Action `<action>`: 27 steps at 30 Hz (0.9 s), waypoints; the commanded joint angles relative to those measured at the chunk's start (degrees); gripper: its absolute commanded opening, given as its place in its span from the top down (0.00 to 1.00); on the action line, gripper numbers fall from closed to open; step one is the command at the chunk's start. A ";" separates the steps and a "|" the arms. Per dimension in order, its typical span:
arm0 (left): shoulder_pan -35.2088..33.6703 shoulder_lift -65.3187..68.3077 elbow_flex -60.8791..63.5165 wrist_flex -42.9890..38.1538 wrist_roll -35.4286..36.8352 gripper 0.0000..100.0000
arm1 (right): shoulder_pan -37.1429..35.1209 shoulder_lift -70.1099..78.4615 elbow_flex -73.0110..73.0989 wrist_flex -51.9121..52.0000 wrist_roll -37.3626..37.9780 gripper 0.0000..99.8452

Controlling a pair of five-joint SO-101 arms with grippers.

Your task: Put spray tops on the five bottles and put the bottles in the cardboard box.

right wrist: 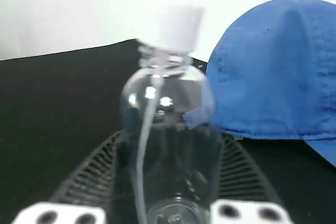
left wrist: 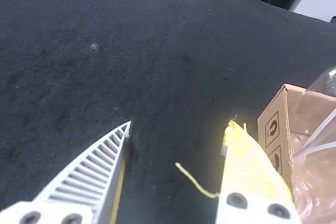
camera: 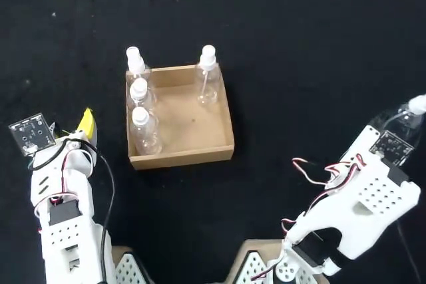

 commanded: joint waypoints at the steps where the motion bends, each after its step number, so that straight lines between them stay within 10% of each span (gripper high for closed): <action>1: 0.40 -0.97 0.04 -1.32 0.18 0.74 | 1.41 -0.22 0.92 0.00 -0.35 0.79; 27: 0.40 -0.97 0.04 -1.32 0.00 0.74 | -1.14 -0.66 0.92 -0.44 0.18 0.58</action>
